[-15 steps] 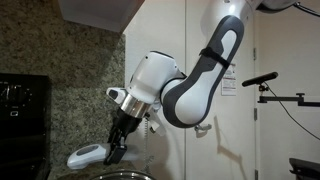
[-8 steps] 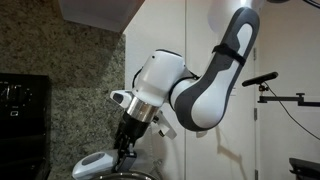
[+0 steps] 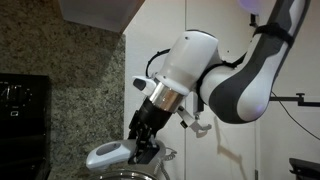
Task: Hang the intercom headset on the holder
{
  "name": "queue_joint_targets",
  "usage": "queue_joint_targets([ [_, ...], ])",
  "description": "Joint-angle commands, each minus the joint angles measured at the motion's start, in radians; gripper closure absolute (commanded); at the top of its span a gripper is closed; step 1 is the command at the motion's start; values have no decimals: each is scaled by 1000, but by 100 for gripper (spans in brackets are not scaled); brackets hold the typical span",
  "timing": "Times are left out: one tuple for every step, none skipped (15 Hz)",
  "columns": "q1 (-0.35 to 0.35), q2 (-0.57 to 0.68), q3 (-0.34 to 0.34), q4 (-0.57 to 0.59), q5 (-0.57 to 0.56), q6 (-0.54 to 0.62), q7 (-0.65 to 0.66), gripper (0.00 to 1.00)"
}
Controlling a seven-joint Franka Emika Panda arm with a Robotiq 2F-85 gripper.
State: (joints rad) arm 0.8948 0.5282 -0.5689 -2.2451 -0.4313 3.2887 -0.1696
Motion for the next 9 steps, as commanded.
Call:
queue_joint_targets([
  [201, -74, -206, -159, 18, 115, 9, 66],
  [245, -76, -253, -190, 29, 154, -1, 66],
  [300, -72, -310, -226, 50, 201, -7, 66],
  [338, -76, -350, -263, 65, 243, -16, 66],
  [346, -158, -325, -261, 163, 175, -134, 66],
  [376, -175, -350, -281, 193, 185, -151, 66],
  [416, -199, -393, -287, 172, 187, -130, 66],
  [440, -229, -413, -293, 193, 186, -156, 66],
  [463, -257, -436, -292, 200, 185, -167, 66],
])
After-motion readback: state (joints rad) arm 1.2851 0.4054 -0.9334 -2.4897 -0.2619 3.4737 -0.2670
